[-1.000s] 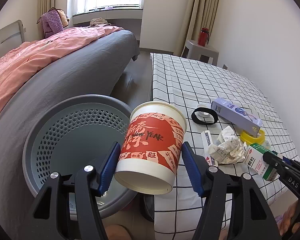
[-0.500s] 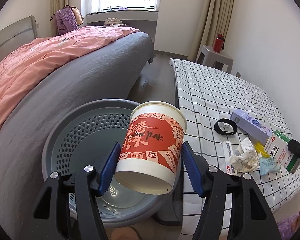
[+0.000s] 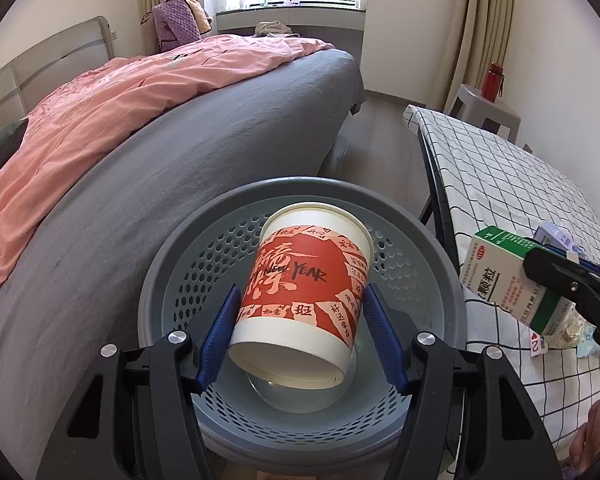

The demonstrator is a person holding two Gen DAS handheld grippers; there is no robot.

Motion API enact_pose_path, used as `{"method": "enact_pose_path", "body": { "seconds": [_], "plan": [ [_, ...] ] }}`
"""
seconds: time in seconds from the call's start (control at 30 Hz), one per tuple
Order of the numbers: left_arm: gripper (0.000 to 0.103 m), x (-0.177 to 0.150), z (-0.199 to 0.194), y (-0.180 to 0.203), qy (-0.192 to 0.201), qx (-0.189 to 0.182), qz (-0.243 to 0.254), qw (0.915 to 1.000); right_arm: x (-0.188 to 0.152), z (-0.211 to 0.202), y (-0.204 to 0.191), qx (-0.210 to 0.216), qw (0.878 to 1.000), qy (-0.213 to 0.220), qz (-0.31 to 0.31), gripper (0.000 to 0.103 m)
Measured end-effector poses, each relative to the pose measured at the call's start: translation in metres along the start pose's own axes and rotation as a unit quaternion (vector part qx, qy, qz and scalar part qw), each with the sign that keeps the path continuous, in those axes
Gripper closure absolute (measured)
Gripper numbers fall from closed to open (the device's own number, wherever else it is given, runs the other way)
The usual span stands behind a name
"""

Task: Collect trash
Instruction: 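Carry the cup and box over the wastebasket with both tools, then open both tools to drop the cup and box into the wastebasket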

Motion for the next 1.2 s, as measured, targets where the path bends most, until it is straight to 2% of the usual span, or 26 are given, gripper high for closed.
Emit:
{"method": "enact_pose_path", "body": {
  "seconds": [0.27, 0.5, 0.53, 0.6, 0.67, 1.2],
  "plan": [
    [0.042, -0.005, 0.019, -0.011, -0.018, 0.015, -0.004, 0.9997, -0.005, 0.047, -0.025, 0.038, 0.998, -0.041, -0.032, 0.076],
    [0.042, -0.007, 0.025, -0.025, -0.026, 0.027, -0.016, 0.9992, -0.004, 0.059, -0.025, 0.049, 0.997, -0.045, -0.032, 0.072],
    [0.040, -0.008, 0.025, -0.026, -0.026, 0.029, -0.017, 0.9991, -0.003, 0.059, -0.025, 0.049, 0.997, -0.043, -0.033, 0.070],
    [0.034, -0.007, 0.025, -0.027, -0.024, 0.035, -0.016, 0.9990, -0.001, 0.058, -0.025, 0.050, 0.997, -0.038, -0.034, 0.056],
    [0.031, -0.007, 0.023, -0.029, -0.020, 0.042, -0.015, 0.9988, 0.001, 0.055, -0.024, 0.047, 0.998, -0.028, -0.033, 0.049],
    [0.029, -0.004, 0.020, -0.039, -0.016, 0.058, -0.036, 0.9975, -0.003, 0.050, -0.026, 0.033, 0.998, -0.022, -0.044, 0.049]
  ]
}}
Point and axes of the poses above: each gripper's, at about its wrist camera, not at the fingertips, and z roughly the way its jaws point, y to its right, x to its top, the point moved 7 cm from there along z, roughly the way its jaws point, and after that the axes turned 8 degrees about x, right-handed, at the moved point
